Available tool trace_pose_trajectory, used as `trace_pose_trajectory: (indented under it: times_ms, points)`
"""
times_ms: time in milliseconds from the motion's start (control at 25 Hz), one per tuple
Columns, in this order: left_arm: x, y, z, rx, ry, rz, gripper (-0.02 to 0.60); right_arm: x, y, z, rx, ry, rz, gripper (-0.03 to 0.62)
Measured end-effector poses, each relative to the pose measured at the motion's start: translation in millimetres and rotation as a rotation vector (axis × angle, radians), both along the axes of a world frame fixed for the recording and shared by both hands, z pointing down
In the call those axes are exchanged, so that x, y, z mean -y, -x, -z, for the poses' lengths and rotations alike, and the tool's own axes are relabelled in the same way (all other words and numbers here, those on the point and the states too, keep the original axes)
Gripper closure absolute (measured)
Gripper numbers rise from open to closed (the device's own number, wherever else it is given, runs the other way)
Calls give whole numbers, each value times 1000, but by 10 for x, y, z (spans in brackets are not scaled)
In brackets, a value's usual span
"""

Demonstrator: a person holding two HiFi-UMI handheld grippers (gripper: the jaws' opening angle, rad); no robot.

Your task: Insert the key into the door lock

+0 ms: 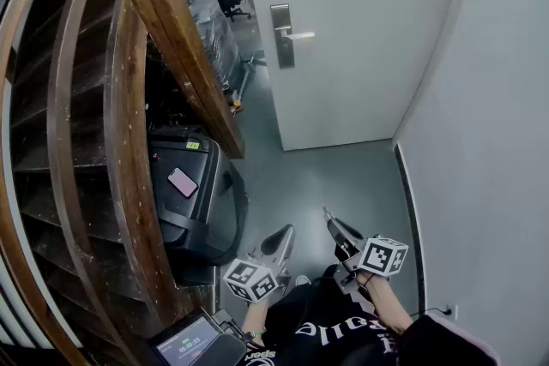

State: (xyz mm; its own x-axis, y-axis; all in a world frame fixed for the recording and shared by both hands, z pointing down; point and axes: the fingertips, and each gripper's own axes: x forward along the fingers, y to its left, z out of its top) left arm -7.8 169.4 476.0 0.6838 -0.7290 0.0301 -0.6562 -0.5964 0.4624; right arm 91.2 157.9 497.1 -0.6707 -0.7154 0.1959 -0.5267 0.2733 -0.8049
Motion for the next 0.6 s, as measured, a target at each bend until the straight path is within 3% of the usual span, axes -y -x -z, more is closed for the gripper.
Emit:
trace_pose_trajectory:
  times_ms: [360, 600]
  points:
    - [585, 123, -61, -17, 19, 9, 575, 522, 161, -41, 10, 3, 20, 559]
    - [1282, 85, -73, -15, 19, 28, 575, 1291, 91, -21, 13, -16, 36, 559]
